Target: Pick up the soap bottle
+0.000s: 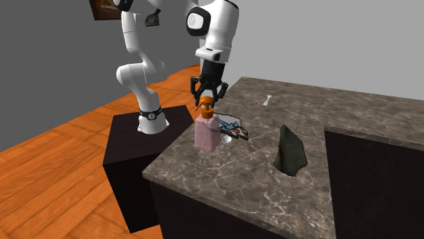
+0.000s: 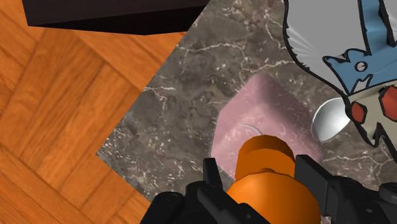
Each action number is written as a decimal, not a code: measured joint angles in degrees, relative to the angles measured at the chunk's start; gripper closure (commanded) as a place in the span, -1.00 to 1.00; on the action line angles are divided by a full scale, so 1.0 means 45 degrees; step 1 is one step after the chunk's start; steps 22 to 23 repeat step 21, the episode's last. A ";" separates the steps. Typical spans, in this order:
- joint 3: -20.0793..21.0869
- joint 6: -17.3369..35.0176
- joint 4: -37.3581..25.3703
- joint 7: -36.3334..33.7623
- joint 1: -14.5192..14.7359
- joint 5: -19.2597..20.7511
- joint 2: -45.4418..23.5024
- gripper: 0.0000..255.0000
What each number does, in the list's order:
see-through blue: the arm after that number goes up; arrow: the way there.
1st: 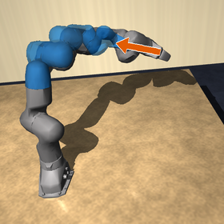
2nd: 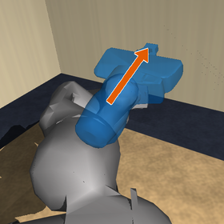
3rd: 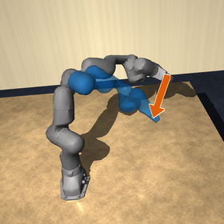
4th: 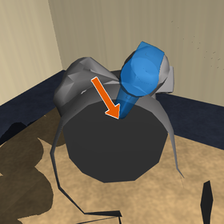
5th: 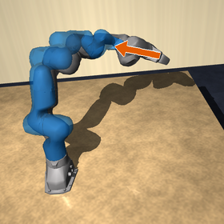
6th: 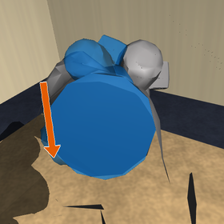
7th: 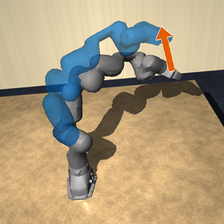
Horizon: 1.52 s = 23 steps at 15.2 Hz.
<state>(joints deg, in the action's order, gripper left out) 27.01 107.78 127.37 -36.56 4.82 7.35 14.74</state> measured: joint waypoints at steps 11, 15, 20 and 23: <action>-0.0068 -0.0827 -0.0660 0.0218 0.0010 -0.0104 0.0195 1.00; -0.0155 -0.1503 -0.1228 0.0434 -0.0010 -0.0152 0.0342 1.00; -0.0164 -0.2338 -0.2081 0.0549 -0.0024 -0.0159 0.0331 1.00; -0.0175 -0.2436 -0.2155 0.0578 -0.0024 -0.0168 0.0362 1.00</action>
